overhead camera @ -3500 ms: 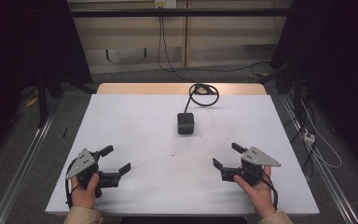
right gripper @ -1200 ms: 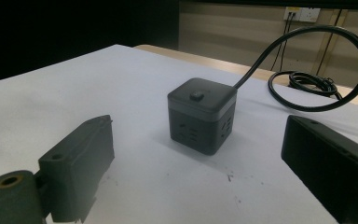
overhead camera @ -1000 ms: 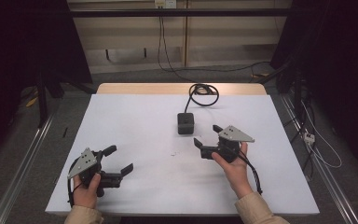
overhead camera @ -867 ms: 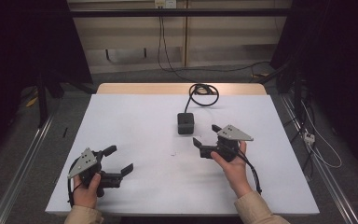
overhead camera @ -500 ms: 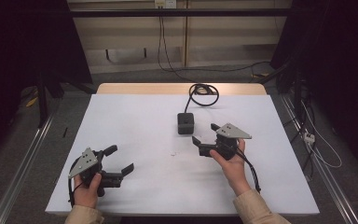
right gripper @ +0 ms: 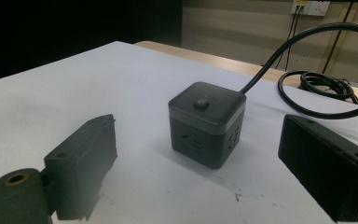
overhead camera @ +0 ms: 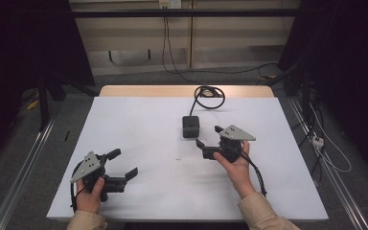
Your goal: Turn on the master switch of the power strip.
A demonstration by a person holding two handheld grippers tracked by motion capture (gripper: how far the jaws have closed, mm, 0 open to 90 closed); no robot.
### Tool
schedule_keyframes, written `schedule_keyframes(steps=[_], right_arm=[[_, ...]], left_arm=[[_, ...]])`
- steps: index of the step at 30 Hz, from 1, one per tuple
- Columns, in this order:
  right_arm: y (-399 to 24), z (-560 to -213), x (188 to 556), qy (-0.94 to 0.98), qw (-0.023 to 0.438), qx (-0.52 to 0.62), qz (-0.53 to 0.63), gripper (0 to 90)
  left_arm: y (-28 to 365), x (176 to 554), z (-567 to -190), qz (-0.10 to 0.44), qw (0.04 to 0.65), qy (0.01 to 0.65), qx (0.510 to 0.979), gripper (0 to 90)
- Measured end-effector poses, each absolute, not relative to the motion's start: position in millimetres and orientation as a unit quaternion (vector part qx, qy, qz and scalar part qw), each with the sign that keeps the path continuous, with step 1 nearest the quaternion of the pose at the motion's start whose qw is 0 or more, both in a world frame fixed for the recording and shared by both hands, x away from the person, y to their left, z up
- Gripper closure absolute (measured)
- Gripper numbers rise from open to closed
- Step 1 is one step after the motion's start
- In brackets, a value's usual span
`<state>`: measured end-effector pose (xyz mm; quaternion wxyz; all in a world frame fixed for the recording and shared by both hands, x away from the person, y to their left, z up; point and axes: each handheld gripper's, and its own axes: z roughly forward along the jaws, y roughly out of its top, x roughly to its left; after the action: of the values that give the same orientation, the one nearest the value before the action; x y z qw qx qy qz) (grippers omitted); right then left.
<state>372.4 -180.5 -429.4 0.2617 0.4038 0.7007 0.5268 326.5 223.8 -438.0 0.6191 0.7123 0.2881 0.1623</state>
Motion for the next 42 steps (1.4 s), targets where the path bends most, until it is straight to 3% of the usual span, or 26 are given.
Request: schedule_keyframes(steps=[42], right_arm=[[-169.2,-424.6,402.1,0.715,0.256,0.408,0.507,11.6]], left_arm=[[229.2,325.9,-438.9,0.165,0.625,0.294,0.704,2.8]])
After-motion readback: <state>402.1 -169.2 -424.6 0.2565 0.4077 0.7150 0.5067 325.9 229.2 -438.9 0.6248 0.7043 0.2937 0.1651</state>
